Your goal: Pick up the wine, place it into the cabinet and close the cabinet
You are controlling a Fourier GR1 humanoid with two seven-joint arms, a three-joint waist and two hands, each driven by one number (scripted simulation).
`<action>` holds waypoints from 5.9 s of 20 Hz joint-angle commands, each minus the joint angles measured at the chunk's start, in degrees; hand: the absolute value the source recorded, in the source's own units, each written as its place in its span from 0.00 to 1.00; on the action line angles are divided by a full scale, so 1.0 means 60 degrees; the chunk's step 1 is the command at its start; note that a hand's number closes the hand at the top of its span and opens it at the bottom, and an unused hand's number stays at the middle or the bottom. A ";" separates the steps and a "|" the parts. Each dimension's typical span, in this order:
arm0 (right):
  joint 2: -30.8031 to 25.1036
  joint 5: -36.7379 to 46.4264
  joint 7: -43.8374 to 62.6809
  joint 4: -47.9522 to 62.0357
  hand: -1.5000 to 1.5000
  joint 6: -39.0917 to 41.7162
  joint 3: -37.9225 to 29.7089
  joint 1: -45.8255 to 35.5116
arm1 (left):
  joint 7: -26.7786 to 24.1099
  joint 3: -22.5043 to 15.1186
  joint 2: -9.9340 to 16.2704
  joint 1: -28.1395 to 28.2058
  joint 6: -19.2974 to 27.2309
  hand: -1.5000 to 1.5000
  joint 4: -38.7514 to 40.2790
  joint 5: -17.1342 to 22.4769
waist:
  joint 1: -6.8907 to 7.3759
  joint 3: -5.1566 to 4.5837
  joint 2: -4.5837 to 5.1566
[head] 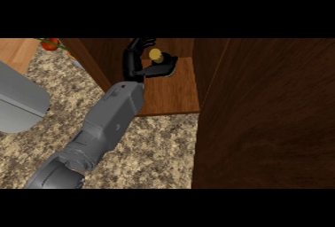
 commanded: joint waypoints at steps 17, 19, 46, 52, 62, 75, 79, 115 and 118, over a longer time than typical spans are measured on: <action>-0.0203 -0.0768 0.0011 -0.0177 0.00 0.0182 -0.0478 -0.0169 | -0.0468 -0.0083 -0.0004 0.0496 0.1062 0.00 0.0584 -0.0588 | -0.0107 -0.0036 0.0133; -0.0044 -0.0449 0.0193 -0.0330 0.00 -0.0046 -0.0252 -0.0354 | -0.0483 0.0042 -0.0018 0.0355 0.1124 0.00 0.0492 -0.0430 | -0.0187 -0.0045 0.0119; -0.0039 -0.0452 0.0562 -0.0362 0.00 -0.0202 0.0031 -0.0557 | -0.1109 -0.0138 -0.0020 0.1081 -0.1328 0.00 0.0279 -0.0149 | -0.0074 -0.0043 -0.0024; 0.0032 -0.0461 0.0579 -0.0111 0.00 -0.0275 0.0032 -0.0785 | -0.1181 -0.0470 -0.0020 0.1276 -0.1438 0.00 -0.0056 0.0521 | -0.0048 -0.0041 -0.0081; 0.0012 -0.0238 0.0556 -0.0277 0.00 -0.0614 0.0079 -0.0688 | -0.0881 -0.2612 -0.0019 0.2781 -0.1235 0.00 -0.1904 0.1865 | 0.0195 -0.0036 -0.0151; -0.0182 -0.0185 0.0909 -0.1146 0.00 -0.0706 -0.0030 -0.0031 | 0.0420 -0.6857 -0.0019 0.5635 0.3019 0.00 -0.8216 0.2526 | 0.0574 -0.0030 -0.0197; -0.0390 -0.0595 0.0763 -0.1125 0.00 -0.0610 -0.0494 -0.0038 | 0.0345 -0.7219 -0.0018 0.6690 0.3167 0.00 -0.9342 0.1955 | 0.0580 -0.0029 -0.0176; -0.0191 -0.2045 0.0788 -0.0929 1.00 0.1113 0.1070 0.2116 | 0.1493 -0.6850 0.5491 1.3346 0.1460 0.00 -1.8367 0.0927 | 0.0621 -0.0027 -0.0192; -0.0118 -0.2029 0.1426 -0.0984 1.00 0.0919 0.1552 0.1902 | 0.1766 -0.6353 0.5725 1.3293 0.1463 0.00 -1.8803 0.1012 | 0.0642 -0.0029 -0.0179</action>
